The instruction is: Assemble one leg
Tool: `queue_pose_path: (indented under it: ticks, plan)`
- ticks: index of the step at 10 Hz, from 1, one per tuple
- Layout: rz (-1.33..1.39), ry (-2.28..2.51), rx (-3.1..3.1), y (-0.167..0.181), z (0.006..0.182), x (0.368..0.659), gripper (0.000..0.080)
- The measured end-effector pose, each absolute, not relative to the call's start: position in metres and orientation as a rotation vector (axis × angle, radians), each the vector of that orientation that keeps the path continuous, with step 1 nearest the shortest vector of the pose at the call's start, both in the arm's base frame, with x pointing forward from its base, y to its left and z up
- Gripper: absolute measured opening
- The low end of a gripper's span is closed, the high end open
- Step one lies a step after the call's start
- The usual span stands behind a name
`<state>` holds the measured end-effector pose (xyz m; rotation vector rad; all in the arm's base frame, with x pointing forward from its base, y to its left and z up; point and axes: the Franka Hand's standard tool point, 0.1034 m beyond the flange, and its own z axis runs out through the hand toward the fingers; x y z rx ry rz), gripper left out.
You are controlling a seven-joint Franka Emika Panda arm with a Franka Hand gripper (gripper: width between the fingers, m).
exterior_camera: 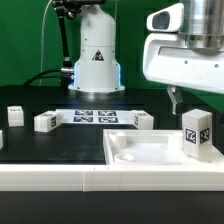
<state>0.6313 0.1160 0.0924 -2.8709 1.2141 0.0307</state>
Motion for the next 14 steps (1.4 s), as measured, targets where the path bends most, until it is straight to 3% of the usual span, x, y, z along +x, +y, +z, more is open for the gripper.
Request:
queue_pose_path:
  ticks: [14]
  plan:
    - [-0.001, -0.367, -3.091, 0.1147, 0.0884, 0.6315, 0.0644]
